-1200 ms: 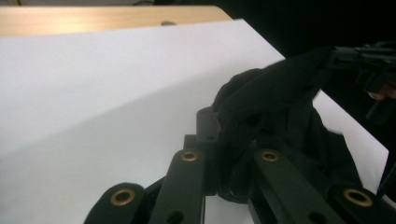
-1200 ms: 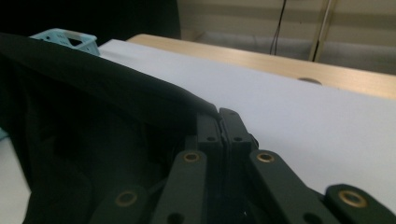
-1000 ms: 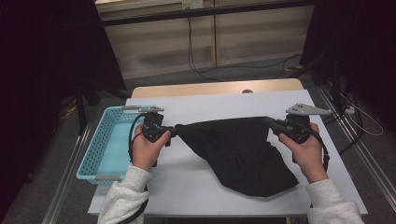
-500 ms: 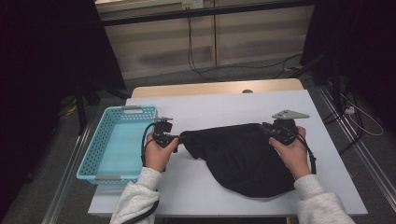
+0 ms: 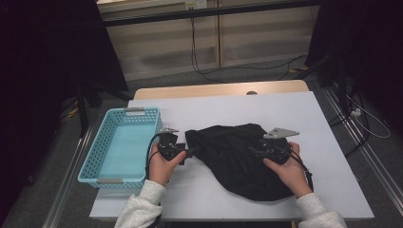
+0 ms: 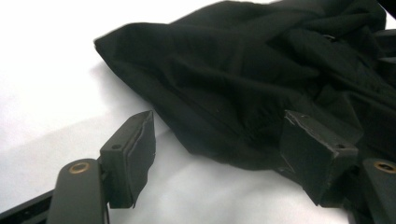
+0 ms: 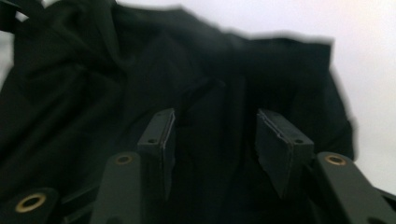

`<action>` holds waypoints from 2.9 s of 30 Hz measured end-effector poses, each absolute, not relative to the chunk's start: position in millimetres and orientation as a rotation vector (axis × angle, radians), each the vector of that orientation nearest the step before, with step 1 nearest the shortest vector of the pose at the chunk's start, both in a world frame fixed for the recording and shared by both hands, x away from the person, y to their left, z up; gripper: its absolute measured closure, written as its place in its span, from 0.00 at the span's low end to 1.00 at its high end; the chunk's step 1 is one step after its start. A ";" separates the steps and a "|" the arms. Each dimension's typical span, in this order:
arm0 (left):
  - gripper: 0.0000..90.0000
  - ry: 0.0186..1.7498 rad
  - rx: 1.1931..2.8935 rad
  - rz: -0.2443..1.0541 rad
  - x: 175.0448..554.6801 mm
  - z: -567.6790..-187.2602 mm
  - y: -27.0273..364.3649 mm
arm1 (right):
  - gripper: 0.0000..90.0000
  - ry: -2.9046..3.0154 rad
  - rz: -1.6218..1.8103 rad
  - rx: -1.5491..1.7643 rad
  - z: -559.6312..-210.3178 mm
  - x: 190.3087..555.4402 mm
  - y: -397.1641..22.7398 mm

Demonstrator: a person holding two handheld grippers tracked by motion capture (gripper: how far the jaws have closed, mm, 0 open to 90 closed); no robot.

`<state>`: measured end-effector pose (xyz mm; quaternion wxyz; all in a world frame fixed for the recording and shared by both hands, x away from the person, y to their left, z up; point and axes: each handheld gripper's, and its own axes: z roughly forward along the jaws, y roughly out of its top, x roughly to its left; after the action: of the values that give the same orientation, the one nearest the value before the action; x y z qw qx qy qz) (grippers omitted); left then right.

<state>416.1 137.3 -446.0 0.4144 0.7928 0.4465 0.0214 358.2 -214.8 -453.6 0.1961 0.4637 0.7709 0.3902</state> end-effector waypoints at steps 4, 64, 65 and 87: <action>0.30 1.117 1.989 0.044 413.2 -447.9 136.9 | 0.62 2.207 1.064 1.314 -464.6 362.3 -213.6; 0.95 1.067 2.032 -0.031 404.4 -438.6 137.8 | 0.95 2.204 1.053 1.375 -462.8 389.8 -232.9; 0.95 1.069 2.027 -0.032 404.2 -439.1 138.8 | 0.96 2.210 1.053 1.372 -461.9 387.9 -232.8; 0.95 1.075 2.070 -0.030 401.9 -446.8 142.2 | 0.73 2.189 1.079 1.113 -424.2 375.1 -209.6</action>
<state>401.9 142.2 -446.8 0.3935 0.8158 0.4237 -0.0117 375.1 -209.6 -424.2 0.2277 0.4039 0.7948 0.3915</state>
